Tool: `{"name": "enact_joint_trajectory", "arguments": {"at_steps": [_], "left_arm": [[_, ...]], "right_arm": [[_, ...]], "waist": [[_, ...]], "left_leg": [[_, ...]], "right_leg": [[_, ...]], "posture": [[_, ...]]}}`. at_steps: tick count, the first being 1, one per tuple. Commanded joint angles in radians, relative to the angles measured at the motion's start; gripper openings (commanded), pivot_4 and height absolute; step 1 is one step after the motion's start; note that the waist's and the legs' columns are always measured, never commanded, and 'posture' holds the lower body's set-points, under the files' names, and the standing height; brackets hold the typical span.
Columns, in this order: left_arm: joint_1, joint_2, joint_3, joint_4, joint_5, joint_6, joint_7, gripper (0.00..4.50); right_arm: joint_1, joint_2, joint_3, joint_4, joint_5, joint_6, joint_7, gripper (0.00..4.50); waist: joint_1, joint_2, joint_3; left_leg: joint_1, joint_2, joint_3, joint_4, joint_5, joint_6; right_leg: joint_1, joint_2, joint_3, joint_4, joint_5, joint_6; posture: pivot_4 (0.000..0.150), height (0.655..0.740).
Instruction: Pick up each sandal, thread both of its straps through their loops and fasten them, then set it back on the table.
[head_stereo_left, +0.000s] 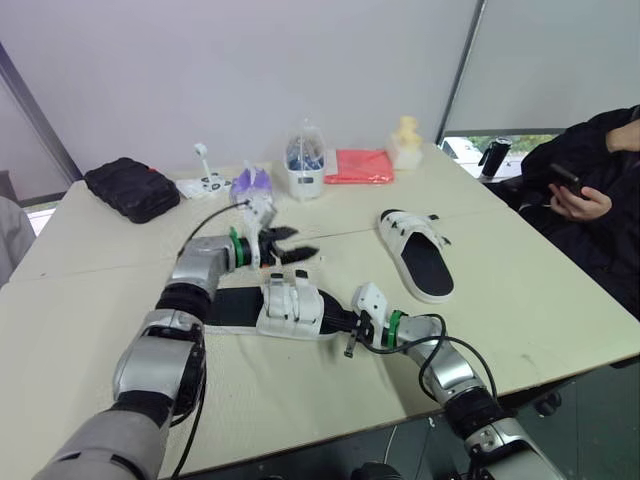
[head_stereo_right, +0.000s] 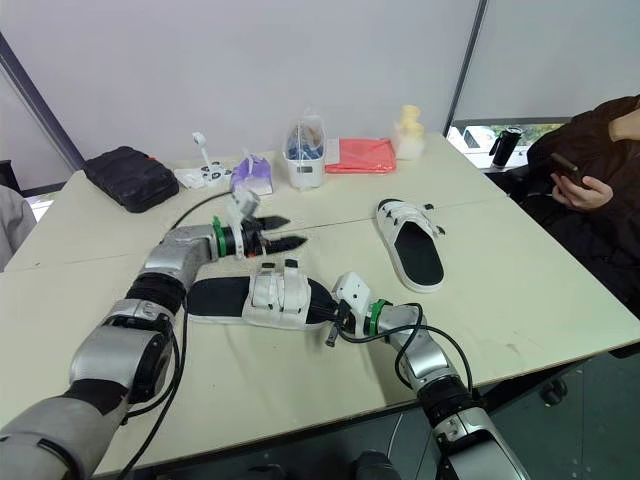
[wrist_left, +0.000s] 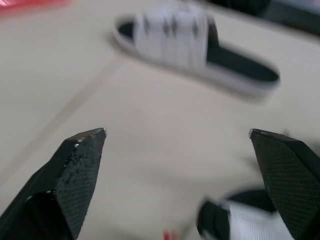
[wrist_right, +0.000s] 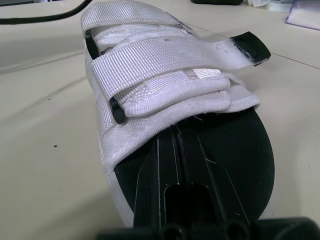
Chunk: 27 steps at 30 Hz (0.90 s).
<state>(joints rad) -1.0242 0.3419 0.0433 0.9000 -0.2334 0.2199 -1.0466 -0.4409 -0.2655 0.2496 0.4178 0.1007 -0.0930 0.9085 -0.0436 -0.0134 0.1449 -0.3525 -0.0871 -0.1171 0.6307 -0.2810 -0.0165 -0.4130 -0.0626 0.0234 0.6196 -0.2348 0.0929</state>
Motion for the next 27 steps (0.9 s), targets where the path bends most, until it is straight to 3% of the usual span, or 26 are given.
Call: {"name": "enact_joint_trajectory", "arguments": {"at_steps": [1, 5, 10, 13, 22, 27], "left_arm": [[0.179, 0.128, 0.105, -0.398, -0.155, 0.300, 0.005, 4.49], [0.444, 0.270, 0.171, -0.803, -0.317, 0.628, 0.020, 4.49], [0.668, 0.351, 0.255, -1.053, -0.449, 0.816, 0.073, 4.49], [0.735, 0.349, 0.284, -1.120, -0.478, 0.836, 0.121, 4.49], [0.846, 0.268, 0.226, -1.236, -0.492, 0.769, 0.203, 4.49], [0.844, 0.268, 0.210, -1.215, -0.498, 0.746, 0.206, 4.49]], "right_arm": [[0.046, -0.018, 0.044, 0.061, -0.049, 0.063, 0.015, 0.00], [0.035, -0.022, 0.044, 0.061, -0.041, 0.060, 0.025, 0.00], [0.035, -0.043, 0.019, -0.002, -0.018, 0.062, 0.043, 0.00], [0.049, -0.066, -0.006, -0.086, 0.007, 0.085, 0.051, 0.00], [0.211, -0.208, -0.174, -0.679, 0.158, 0.362, -0.051, 0.00], [0.230, -0.226, -0.197, -0.764, 0.189, 0.437, -0.088, 0.00]], "waist": [[-0.008, 0.001, 0.000], [-0.024, 0.002, -0.001], [0.012, 0.000, 0.000], [0.028, 0.001, 0.001], [0.034, 0.004, 0.004], [0.033, 0.004, 0.004]], "left_leg": [[0.000, 0.000, 0.000, 0.000, 0.000, 0.000], [-0.002, 0.000, 0.000, 0.000, -0.004, -0.001], [-0.002, -0.001, 0.000, 0.001, -0.004, -0.001], [-0.001, -0.001, 0.000, 0.003, -0.004, -0.001], [-0.015, -0.001, 0.000, 0.002, -0.004, -0.001], [-0.015, 0.000, 0.000, 0.002, -0.004, -0.001]], "right_leg": [[0.000, 0.000, 0.000, 0.000, 0.000, 0.000], [-0.010, 0.000, 0.005, 0.008, 0.000, 0.000], [-0.008, 0.000, 0.004, 0.005, 0.000, -0.001], [-0.005, 0.000, 0.004, 0.005, 0.000, -0.002], [-0.017, -0.002, 0.003, -0.001, 0.001, -0.002], [-0.017, -0.001, 0.002, -0.001, 0.001, -0.002]], "posture": [[0.150, 0.7400], [0.150, 0.7400], [0.150, 0.7400], [0.150, 0.7400], [0.150, 0.7400], [0.150, 0.7400]]}}
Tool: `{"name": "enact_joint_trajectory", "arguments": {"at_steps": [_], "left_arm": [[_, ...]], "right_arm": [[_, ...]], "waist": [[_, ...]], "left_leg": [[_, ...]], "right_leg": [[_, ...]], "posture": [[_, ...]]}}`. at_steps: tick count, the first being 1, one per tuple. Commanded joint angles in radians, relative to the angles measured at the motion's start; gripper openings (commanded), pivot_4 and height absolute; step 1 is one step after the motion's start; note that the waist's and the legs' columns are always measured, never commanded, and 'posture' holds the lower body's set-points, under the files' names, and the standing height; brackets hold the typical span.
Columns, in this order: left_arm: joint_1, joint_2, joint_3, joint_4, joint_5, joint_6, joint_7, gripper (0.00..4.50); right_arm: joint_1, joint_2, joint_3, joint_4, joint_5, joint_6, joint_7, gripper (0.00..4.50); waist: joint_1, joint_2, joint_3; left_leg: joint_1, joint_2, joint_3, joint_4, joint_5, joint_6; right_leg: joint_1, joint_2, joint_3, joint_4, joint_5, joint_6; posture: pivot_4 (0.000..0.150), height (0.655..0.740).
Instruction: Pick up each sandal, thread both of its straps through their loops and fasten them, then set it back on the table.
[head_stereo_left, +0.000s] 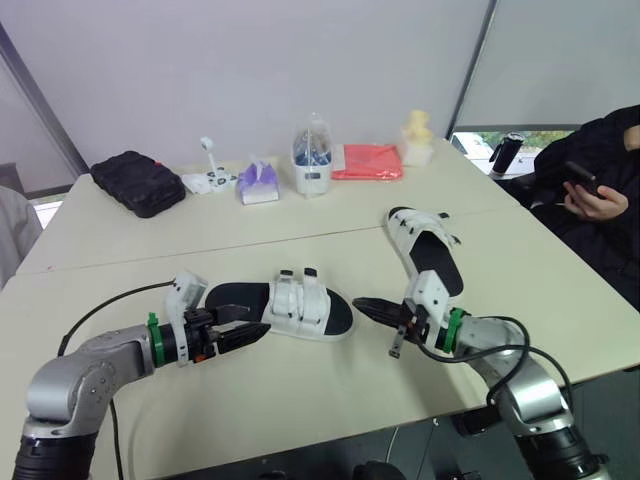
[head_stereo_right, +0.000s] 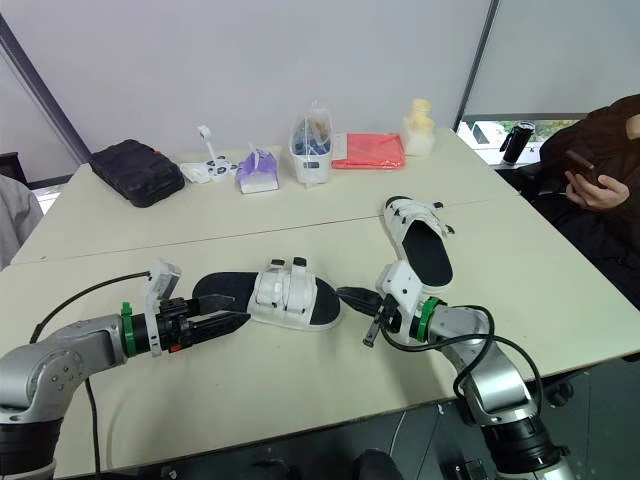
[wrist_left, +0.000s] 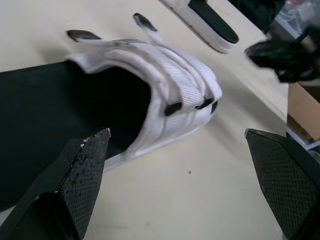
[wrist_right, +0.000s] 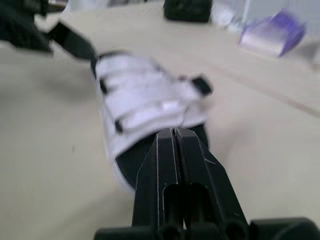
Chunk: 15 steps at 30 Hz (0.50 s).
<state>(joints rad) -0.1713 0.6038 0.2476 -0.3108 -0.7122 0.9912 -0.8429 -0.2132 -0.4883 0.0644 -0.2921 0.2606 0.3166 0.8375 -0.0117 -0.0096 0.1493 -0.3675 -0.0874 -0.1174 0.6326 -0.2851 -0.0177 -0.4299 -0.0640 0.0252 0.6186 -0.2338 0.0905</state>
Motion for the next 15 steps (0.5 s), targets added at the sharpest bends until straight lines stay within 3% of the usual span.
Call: {"name": "enact_joint_trajectory", "arguments": {"at_steps": [1, 7, 11, 15], "left_arm": [[-0.008, 0.007, 0.004, -0.004, -0.021, -0.027, 0.003, 4.49], [-0.007, 0.013, 0.000, -0.001, -0.029, -0.035, 0.008, 4.49], [-0.257, -0.055, -0.227, 0.375, 0.136, -0.220, -0.147, 4.49], [-0.321, -0.072, -0.270, 0.498, 0.171, -0.283, -0.212, 4.49]], "right_arm": [[0.002, -0.005, -0.011, -0.059, 0.032, 0.034, -0.020, 0.00], [0.002, -0.011, -0.009, -0.068, 0.040, 0.047, -0.030, 0.00], [0.112, -0.066, -0.094, -0.296, 0.073, 0.166, -0.106, 0.00], [0.124, -0.069, -0.096, -0.342, 0.091, 0.209, -0.140, 0.00]], "waist": [[0.002, 0.000, 0.000], [0.002, 0.000, 0.001], [0.047, 0.005, 0.002], [0.031, 0.004, 0.003]], "left_leg": [[0.000, 0.000, 0.000, 0.000, 0.000, 0.000], [-0.001, 0.000, 0.000, 0.002, 0.000, 0.000], [-0.005, -0.001, -0.004, 0.007, 0.000, 0.000], [-0.007, 0.000, 0.000, 0.013, -0.001, 0.002]], "right_leg": [[0.000, 0.000, 0.000, 0.000, 0.000, 0.000], [0.001, 0.000, 0.000, -0.001, 0.000, 0.000], [0.001, 0.000, -0.006, -0.001, 0.000, 0.000], [0.002, 0.000, -0.003, -0.001, 0.001, -0.001]], "posture": [[0.150, 0.7400], [0.150, 0.7400], [0.150, 0.7400], [0.150, 0.7400]]}}
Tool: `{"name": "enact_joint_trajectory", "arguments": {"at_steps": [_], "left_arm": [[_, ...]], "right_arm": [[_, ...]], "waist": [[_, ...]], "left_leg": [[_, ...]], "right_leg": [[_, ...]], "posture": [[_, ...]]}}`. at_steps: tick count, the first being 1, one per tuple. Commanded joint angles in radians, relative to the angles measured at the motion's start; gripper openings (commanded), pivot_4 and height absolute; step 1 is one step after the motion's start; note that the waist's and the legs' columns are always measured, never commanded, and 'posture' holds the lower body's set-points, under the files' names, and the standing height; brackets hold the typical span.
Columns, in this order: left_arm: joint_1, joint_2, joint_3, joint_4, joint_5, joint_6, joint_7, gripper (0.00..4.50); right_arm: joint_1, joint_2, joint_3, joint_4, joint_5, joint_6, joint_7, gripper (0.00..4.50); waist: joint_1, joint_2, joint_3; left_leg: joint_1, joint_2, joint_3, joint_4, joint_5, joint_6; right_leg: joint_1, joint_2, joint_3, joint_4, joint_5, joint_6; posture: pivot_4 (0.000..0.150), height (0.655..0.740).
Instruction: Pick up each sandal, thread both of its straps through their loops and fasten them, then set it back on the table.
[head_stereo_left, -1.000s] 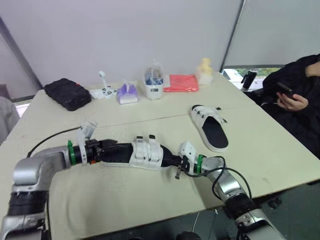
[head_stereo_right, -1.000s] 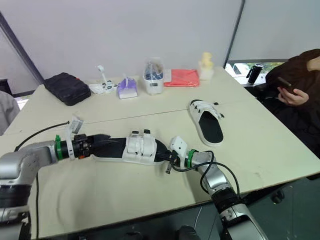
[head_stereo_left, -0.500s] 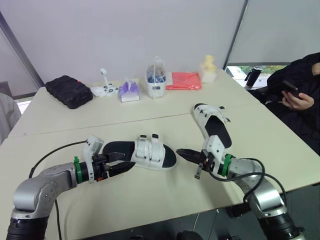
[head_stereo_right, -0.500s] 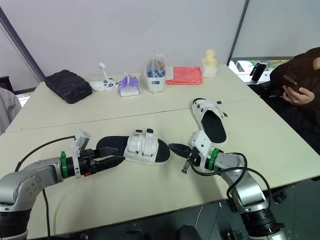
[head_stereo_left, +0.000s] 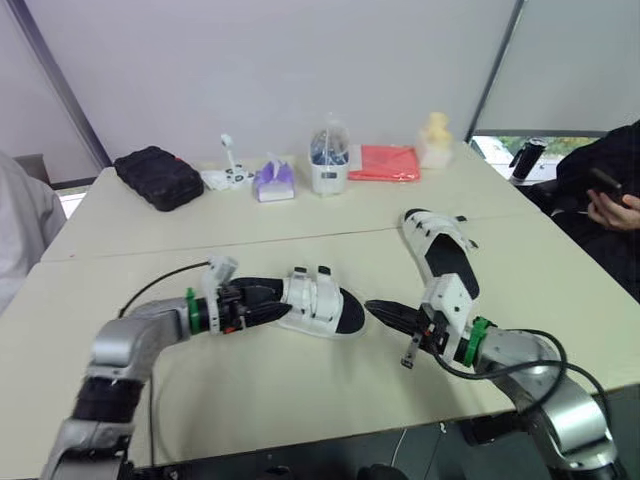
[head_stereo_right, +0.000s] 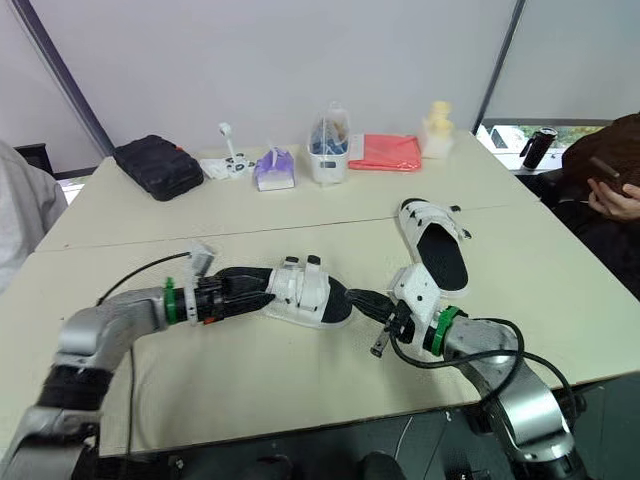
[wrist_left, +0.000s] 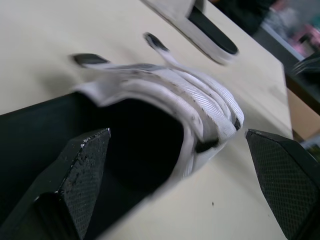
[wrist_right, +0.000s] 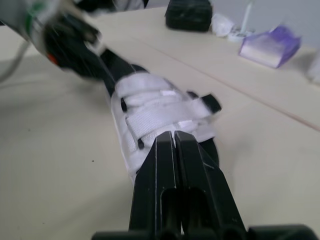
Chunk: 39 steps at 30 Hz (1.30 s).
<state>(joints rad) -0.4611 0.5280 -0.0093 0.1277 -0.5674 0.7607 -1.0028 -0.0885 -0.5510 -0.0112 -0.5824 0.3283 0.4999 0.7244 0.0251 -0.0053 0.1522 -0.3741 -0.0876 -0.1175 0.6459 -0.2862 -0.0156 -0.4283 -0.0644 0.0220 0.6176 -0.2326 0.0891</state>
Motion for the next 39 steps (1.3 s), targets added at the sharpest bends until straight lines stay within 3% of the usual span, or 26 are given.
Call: {"name": "enact_joint_trajectory", "arguments": {"at_steps": [1, 10, 13, 20, 22, 24, 26, 29, 32, 35, 37, 39], "left_arm": [[-0.054, -0.007, -0.021, 0.094, 0.030, -0.062, -0.065, 4.49], [-0.211, -0.100, -0.083, 0.239, 0.043, -0.062, -0.183, 4.49], [-0.216, -0.111, -0.082, 0.225, 0.043, -0.046, -0.185, 3.61], [-0.209, -0.121, -0.067, 0.173, 0.031, -0.002, -0.159, 0.06], [-0.187, -0.136, -0.049, 0.094, 0.013, 0.017, -0.106, 0.03], [-0.213, -0.249, 0.063, 0.049, -0.025, 0.002, 0.110, 0.03], [-0.224, -0.304, 0.116, 0.029, -0.037, 0.002, 0.208, 0.03], [-0.299, -0.494, 0.247, 0.077, -0.022, -0.193, 0.515, 0.03], [-0.313, -0.535, 0.269, 0.085, -0.013, -0.225, 0.580, 0.03], [-0.377, -0.600, 0.266, 0.239, 0.070, -0.428, 0.681, 0.03], [-0.487, -0.612, 0.351, 0.541, 0.110, -0.657, 0.861, 0.03], [-0.557, -0.604, 0.407, 0.742, 0.119, -0.791, 0.950, 0.03]], "right_arm": [[0.001, -0.007, -0.021, -0.059, 0.026, 0.031, -0.034, 0.00], [0.039, -0.011, -0.027, -0.076, 0.022, 0.040, -0.074, 0.00], [0.040, -0.009, -0.016, -0.073, 0.017, 0.038, -0.082, 0.00], [0.038, -0.007, -0.010, -0.058, 0.014, 0.033, -0.088, 0.00], [0.043, -0.003, -0.012, -0.054, 0.019, 0.034, -0.090, 0.00], [0.044, 0.007, -0.011, -0.044, 0.020, 0.029, -0.096, 0.00], [0.044, 0.010, -0.009, -0.040, 0.021, 0.026, -0.099, 0.00], [0.025, 0.031, 0.016, -0.014, 0.014, 0.015, -0.106, 0.00], [0.021, 0.035, 0.022, -0.007, 0.012, 0.009, -0.108, 0.00], [-0.018, 0.057, 0.043, 0.037, 0.007, -0.007, -0.116, 0.00], [-0.048, 0.073, 0.052, 0.078, -0.014, -0.038, -0.125, 0.00], [-0.061, 0.082, 0.055, 0.099, -0.025, -0.057, -0.131, 0.00]], "waist": [[-0.011, -0.002, 0.001], [-0.011, -0.005, 0.003], [-0.017, -0.005, 0.003], [-0.013, -0.006, 0.004], [-0.013, -0.006, 0.004], [-0.009, -0.006, 0.005], [0.000, -0.010, 0.006], [0.012, -0.011, 0.007], [0.011, -0.011, 0.007], [0.013, -0.011, 0.007], [0.018, -0.013, 0.008], [0.017, -0.014, 0.009]], "left_leg": [[0.000, 0.000, 0.000, 0.000, 0.000, 0.000], [-0.001, 0.000, -0.001, 0.002, 0.000, 0.001], [-0.001, 0.000, 0.000, 0.002, -0.001, 0.002], [-0.001, 0.000, 0.000, 0.002, -0.001, 0.002], [-0.001, 0.000, 0.000, 0.002, -0.001, 0.002], [-0.001, 0.000, 0.000, 0.002, -0.001, 0.002], [-0.001, 0.000, -0.001, 0.003, -0.001, 0.002], [-0.001, 0.000, 0.000, 0.005, 0.000, 0.001], [-0.001, 0.000, 0.001, 0.005, 0.001, -0.001], [0.000, 0.000, 0.002, 0.004, 0.004, -0.006], [0.000, -0.001, 0.002, 0.004, 0.004, -0.006], [0.000, -0.001, 0.002, 0.005, 0.004, -0.006]], "right_leg": [[0.000, 0.000, 0.000, 0.000, 0.000, 0.000], [0.001, 0.000, -0.001, 0.000, 0.001, 0.003], [0.000, 0.000, 0.000, 0.000, 0.002, 0.003], [0.000, 0.000, 0.000, 0.001, 0.002, 0.003], [0.000, 0.000, 0.000, 0.001, 0.002, 0.003], [0.000, 0.000, 0.000, 0.001, 0.002, 0.003], [0.000, 0.000, 0.000, 0.001, 0.003, 0.005], [0.000, 0.000, 0.000, 0.001, 0.003, 0.006], [0.000, 0.000, 0.000, 0.001, 0.004, 0.006], [0.001, 0.001, 0.001, 0.001, 0.004, 0.006], [0.001, 0.001, 0.001, 0.001, 0.004, 0.006], [0.001, 0.001, 0.000, 0.000, 0.006, 0.007]], "posture": [[0.150, 0.7400], [0.150, 0.7400], [0.150, 0.7400], [0.150, 0.7400], [0.150, 0.7400], [0.150, 0.7400], [0.150, 0.7400], [0.150, 0.7400], [0.150, 0.7400], [0.150, 0.7400], [0.150, 0.7400], [0.150, 0.7400]]}}
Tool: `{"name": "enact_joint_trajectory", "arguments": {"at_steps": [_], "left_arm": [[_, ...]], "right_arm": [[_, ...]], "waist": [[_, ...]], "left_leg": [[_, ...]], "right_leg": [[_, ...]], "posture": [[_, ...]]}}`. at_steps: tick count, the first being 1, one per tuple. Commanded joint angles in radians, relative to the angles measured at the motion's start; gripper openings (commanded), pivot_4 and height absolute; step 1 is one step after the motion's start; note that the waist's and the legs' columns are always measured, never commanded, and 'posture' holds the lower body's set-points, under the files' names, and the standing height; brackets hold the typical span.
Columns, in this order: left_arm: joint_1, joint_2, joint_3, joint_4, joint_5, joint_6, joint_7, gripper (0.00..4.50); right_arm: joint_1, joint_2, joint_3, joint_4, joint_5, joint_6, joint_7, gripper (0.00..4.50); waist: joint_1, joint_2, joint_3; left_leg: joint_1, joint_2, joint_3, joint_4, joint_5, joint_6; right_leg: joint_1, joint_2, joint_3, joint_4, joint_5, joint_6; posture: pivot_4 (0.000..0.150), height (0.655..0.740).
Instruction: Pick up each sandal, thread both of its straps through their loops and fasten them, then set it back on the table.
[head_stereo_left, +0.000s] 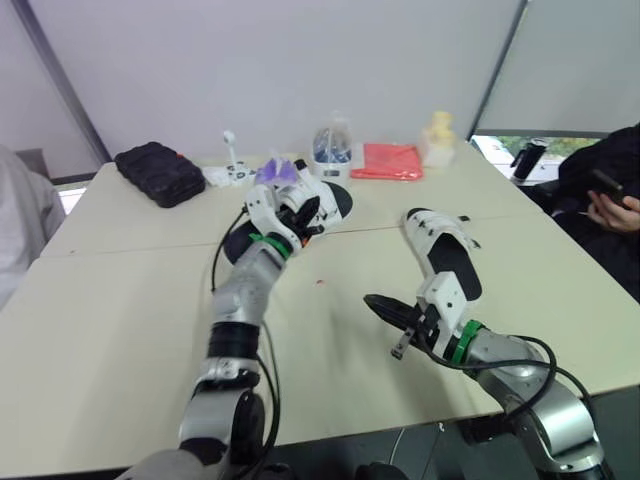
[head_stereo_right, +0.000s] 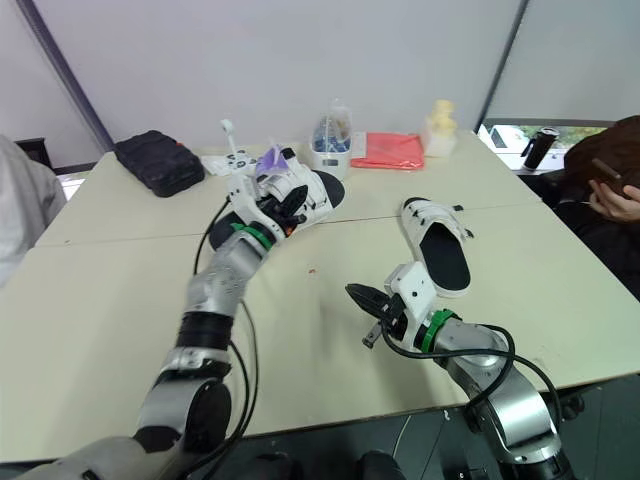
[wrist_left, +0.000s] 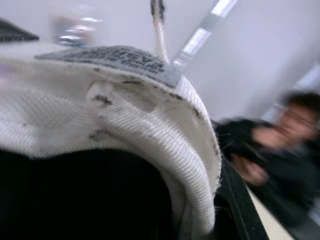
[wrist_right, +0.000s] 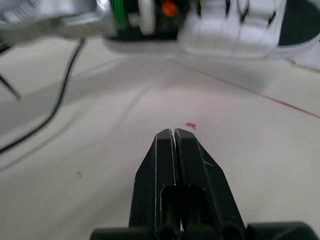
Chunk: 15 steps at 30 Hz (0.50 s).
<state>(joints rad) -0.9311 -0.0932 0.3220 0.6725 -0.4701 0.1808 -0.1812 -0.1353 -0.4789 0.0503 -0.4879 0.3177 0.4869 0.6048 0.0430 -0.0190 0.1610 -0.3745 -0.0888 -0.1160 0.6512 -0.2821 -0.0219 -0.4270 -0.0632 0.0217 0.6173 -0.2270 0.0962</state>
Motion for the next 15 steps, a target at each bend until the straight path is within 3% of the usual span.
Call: {"name": "enact_joint_trajectory", "arguments": {"at_steps": [1, 7, 10, 15], "left_arm": [[-0.105, 0.022, 0.085, 0.247, 0.021, -0.244, 0.129, 0.03], [-0.181, 0.048, 0.170, 0.485, -0.013, -0.358, 0.132, 0.03], [-0.189, 0.056, 0.180, 0.520, -0.013, -0.367, 0.123, 1.28], [-0.173, 0.078, 0.186, 0.527, -0.008, -0.382, 0.138, 3.93]], "right_arm": [[-0.015, 0.011, -0.006, 0.008, -0.016, -0.049, -0.013, 0.00], [-0.024, 0.036, 0.011, 0.031, -0.033, -0.075, -0.033, 0.00], [-0.023, 0.041, 0.012, 0.033, -0.036, -0.080, -0.038, 0.00], [-0.021, 0.045, 0.014, 0.039, -0.041, -0.089, -0.040, 0.00]], "waist": [[-0.005, -0.001, 0.000], [-0.003, -0.001, 0.001], [-0.005, -0.001, 0.001], [-0.006, -0.001, 0.001]], "left_leg": [[0.000, 0.000, 0.000, 0.000, 0.000, 0.000], [-0.001, 0.000, 0.001, -0.001, -0.001, 0.001], [-0.001, -0.001, 0.001, -0.001, -0.001, 0.001], [0.000, -0.001, 0.001, -0.001, -0.001, 0.001]], "right_leg": [[0.000, 0.000, 0.000, -0.001, 0.000, 0.000], [-0.002, 0.000, 0.000, -0.001, 0.000, 0.001], [-0.001, 0.000, 0.000, -0.001, 0.001, 0.001], [-0.001, 0.001, 0.000, 0.002, 0.001, 0.002]], "posture": [[0.150, 0.7400], [0.150, 0.7400], [0.150, 0.7400], [0.150, 0.7400]]}}
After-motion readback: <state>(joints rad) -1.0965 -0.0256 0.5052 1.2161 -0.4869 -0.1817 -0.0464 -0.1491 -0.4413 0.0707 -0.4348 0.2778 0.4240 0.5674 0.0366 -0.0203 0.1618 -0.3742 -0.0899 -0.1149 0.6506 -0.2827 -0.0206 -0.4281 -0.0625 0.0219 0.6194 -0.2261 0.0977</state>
